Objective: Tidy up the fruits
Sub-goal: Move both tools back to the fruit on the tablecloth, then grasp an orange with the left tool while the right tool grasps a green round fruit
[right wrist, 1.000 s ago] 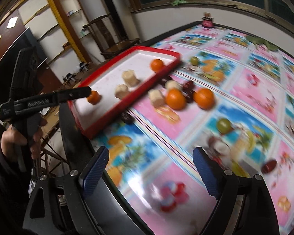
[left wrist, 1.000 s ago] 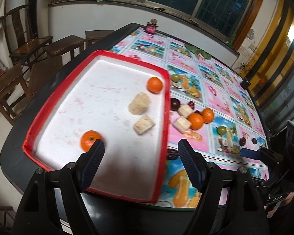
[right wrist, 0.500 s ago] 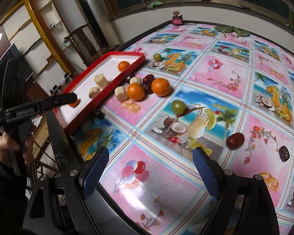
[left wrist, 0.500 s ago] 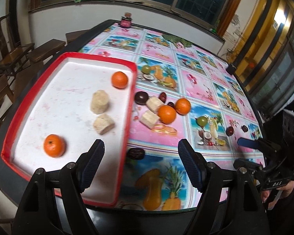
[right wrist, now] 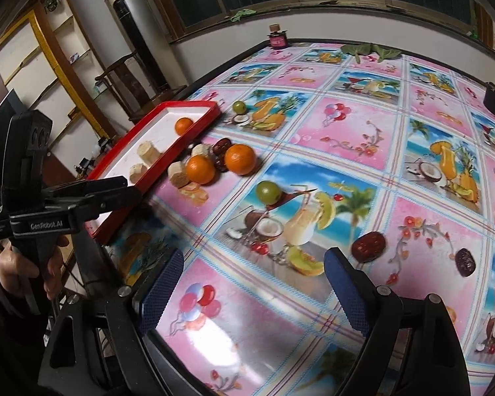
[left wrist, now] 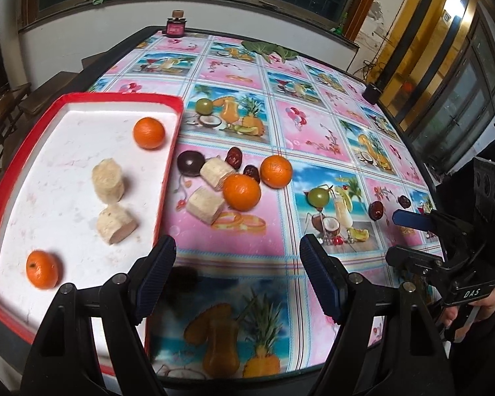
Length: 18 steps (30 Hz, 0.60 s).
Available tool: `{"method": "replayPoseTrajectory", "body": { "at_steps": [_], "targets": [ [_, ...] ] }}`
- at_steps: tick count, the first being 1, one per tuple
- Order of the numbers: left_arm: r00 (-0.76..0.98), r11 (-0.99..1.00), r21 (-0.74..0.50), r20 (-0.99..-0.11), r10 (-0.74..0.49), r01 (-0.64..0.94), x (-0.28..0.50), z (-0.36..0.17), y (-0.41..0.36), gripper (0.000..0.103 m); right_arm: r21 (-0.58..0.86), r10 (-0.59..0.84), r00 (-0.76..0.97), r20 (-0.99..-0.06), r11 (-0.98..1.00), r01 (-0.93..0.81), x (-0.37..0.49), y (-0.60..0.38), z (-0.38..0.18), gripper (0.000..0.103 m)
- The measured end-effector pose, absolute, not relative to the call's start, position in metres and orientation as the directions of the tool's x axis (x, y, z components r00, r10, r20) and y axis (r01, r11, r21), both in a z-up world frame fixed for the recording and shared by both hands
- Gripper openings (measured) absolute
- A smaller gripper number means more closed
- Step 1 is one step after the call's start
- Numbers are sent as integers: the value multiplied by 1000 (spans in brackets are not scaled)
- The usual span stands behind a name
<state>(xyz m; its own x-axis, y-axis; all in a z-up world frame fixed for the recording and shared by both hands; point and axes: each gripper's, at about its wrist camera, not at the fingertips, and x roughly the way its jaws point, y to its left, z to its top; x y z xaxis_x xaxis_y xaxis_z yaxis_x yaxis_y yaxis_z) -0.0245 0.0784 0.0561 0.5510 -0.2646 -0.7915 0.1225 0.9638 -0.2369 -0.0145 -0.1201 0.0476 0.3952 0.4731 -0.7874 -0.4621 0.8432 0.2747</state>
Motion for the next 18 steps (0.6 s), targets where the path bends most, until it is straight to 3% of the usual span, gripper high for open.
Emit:
{"method": "replayPoseTrajectory", "body": {
  "at_steps": [8, 12, 18],
  "targets": [
    [549, 971, -192, -801, -241, 145, 4, 54, 65, 76, 268, 478, 392, -786, 835, -480, -3, -111, 47, 73],
    [542, 973, -157, -809, -226, 171, 16, 49, 53, 61, 262, 475, 388, -790, 834, -486, 6, -104, 43, 70],
    [521, 970, -140, -824, -225, 198, 30, 37, 43, 57, 258, 469, 386, -794, 836, -485, 24, -98, 41, 68]
  ]
}}
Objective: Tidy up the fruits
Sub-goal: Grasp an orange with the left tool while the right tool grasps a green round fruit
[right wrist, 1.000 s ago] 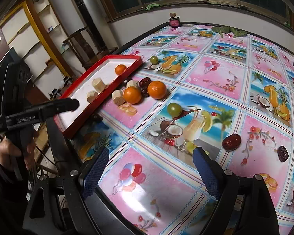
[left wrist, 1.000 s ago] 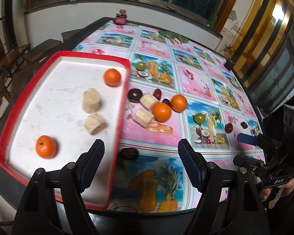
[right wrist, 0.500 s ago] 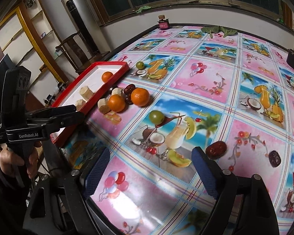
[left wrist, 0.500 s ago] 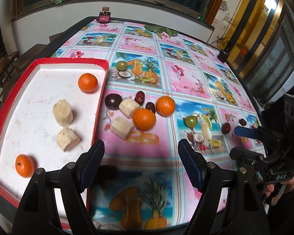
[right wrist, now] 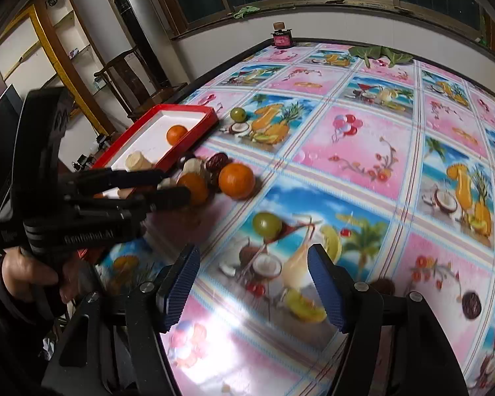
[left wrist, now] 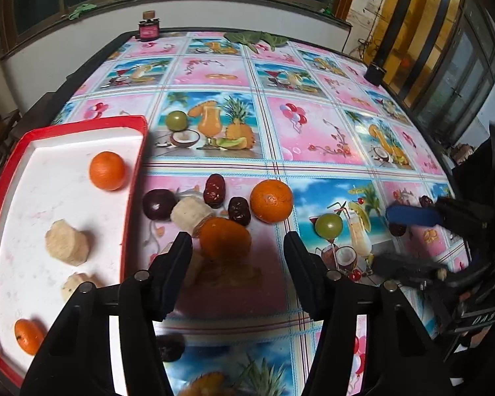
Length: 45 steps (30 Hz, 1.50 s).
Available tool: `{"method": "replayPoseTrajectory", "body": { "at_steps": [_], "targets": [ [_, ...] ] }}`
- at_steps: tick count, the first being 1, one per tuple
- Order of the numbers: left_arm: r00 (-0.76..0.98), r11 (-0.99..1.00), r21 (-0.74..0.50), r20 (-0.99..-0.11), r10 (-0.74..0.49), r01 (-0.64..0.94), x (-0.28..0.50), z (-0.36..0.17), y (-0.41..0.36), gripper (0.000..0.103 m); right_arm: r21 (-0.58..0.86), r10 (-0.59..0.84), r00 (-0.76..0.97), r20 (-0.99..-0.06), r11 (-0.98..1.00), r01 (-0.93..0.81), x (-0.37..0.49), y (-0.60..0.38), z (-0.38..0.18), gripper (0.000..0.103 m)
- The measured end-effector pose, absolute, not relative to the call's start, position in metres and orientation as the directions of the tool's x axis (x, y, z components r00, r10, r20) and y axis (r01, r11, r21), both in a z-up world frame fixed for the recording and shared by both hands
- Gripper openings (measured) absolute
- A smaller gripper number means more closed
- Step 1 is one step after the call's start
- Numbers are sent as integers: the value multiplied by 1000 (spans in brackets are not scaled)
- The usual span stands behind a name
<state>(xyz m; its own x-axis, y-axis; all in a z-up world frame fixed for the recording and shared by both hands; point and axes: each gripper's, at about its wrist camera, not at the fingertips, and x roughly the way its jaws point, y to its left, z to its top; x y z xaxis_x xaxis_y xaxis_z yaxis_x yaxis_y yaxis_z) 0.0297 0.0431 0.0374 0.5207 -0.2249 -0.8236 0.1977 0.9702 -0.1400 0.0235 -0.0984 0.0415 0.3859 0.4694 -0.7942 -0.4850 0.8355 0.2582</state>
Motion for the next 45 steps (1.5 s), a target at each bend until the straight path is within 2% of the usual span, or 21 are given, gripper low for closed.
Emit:
{"method": "replayPoseTrajectory", "body": {
  "at_steps": [9, 12, 15, 24, 31, 37, 45],
  "targets": [
    [509, 971, -120, -835, -211, 206, 38, 29, 36, 56, 288, 488, 335, -806, 818, -498, 74, -72, 37, 53],
    [518, 972, -113, -830, -206, 205, 36, 31, 39, 42, 269, 474, 327, -817, 816, -512, 81, -61, 33, 50],
    [521, 973, -80, -833, -185, 218, 37, 31, 38, 37, 278, 482, 333, -810, 817, -505, 83, -66, 34, 50],
    [525, 970, -30, -837, -155, 240, 40, 30, 32, 37, 254, 442, 330, -834, 839, -482, 75, -83, 20, 48],
    [509, 969, -32, -846, -157, 247, 34, 29, 38, 37, 214, 425, 317, -848, 821, -528, 64, -67, 10, 41],
    [514, 968, -2, -847, -134, 249, 35, 28, 30, 37, 183, 400, 332, -854, 829, -529, 62, -67, 2, 28],
    [510, 970, 34, -855, -96, 240, 47, 22, 28, 37, 146, 386, 364, -848, 829, -540, 56, -64, 2, 25]
  ]
}}
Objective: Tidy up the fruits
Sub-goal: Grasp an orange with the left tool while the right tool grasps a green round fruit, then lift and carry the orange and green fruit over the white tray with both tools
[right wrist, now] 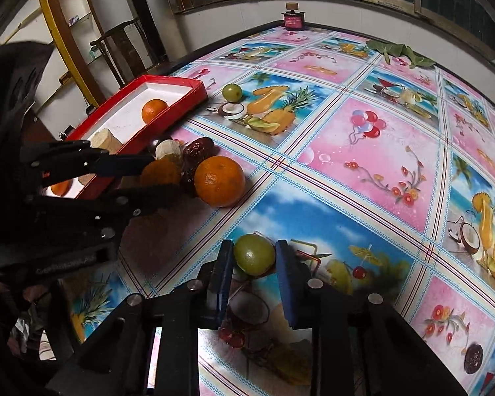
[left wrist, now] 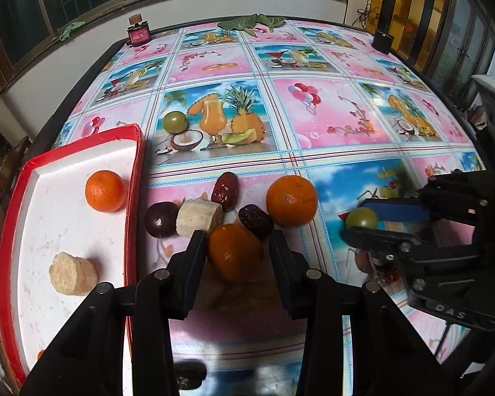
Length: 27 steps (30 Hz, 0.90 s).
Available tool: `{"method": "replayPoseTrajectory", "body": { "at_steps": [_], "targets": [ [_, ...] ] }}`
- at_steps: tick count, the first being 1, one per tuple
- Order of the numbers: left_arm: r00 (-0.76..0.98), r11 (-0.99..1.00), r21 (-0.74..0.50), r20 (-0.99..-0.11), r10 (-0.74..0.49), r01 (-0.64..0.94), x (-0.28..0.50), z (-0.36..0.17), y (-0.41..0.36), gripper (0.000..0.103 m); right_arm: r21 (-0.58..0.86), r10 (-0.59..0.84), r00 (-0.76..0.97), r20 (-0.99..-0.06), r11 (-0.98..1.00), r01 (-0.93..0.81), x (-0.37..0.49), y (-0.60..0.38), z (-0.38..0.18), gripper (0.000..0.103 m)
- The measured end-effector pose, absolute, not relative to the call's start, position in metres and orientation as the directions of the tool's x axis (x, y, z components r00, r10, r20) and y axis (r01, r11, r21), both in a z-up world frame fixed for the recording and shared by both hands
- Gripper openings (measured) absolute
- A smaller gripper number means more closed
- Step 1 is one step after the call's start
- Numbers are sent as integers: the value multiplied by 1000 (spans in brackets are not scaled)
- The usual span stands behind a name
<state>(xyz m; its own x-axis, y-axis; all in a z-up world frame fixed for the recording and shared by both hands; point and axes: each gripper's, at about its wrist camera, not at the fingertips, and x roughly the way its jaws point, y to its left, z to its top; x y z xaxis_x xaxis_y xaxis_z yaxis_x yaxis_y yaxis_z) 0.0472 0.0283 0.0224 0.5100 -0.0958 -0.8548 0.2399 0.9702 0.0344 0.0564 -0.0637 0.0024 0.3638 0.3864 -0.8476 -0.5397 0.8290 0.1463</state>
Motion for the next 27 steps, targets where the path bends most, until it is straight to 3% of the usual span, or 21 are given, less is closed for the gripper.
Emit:
{"method": "replayPoseTrajectory", "body": {
  "at_steps": [16, 27],
  "targets": [
    [508, 972, -3, -852, -127, 237, 35, 24, 29, 31, 128, 369, 374, -851, 836, -534, 51, -66, 2, 29],
    [511, 972, -39, -845, -156, 232, 13, 31, 35, 32, 96, 343, 395, -852, 845, -526, 40, -64, 4, 24]
  ]
}}
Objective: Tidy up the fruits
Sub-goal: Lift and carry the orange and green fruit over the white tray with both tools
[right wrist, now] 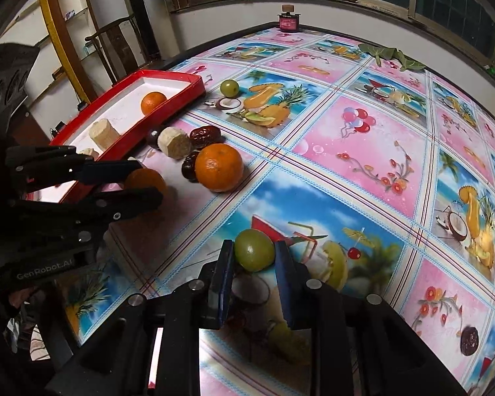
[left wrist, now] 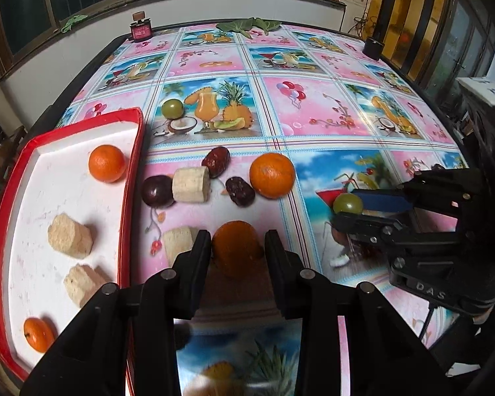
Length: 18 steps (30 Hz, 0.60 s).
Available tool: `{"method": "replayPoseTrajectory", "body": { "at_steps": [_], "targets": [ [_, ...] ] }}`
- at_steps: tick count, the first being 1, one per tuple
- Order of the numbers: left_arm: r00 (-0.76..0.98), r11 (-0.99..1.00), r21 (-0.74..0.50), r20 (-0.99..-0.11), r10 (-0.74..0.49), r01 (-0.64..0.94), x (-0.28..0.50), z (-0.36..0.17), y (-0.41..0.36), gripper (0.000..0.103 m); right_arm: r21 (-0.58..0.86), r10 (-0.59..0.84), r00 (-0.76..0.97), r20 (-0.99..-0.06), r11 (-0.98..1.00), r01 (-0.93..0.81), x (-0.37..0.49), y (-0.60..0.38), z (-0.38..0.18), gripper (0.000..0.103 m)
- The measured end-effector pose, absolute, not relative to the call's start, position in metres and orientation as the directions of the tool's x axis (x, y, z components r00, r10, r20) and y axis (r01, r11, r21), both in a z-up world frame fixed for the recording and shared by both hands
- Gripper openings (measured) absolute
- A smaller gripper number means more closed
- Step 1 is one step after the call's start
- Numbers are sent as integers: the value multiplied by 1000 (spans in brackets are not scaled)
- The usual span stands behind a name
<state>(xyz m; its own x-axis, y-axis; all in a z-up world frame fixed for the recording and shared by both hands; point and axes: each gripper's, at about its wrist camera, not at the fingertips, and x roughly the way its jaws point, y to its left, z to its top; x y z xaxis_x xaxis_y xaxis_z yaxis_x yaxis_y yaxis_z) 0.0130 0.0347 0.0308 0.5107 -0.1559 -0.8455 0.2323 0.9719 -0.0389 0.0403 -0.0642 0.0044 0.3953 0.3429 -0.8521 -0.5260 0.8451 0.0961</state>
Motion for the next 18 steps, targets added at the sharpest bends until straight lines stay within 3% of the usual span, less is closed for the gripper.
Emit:
{"method": "replayPoseTrajectory", "body": {
  "at_steps": [18],
  "targets": [
    [525, 976, -77, -833, -175, 202, 0, 24, 41, 32, 97, 363, 407, -838, 833, -544, 30, -52, 20, 24]
  ]
}}
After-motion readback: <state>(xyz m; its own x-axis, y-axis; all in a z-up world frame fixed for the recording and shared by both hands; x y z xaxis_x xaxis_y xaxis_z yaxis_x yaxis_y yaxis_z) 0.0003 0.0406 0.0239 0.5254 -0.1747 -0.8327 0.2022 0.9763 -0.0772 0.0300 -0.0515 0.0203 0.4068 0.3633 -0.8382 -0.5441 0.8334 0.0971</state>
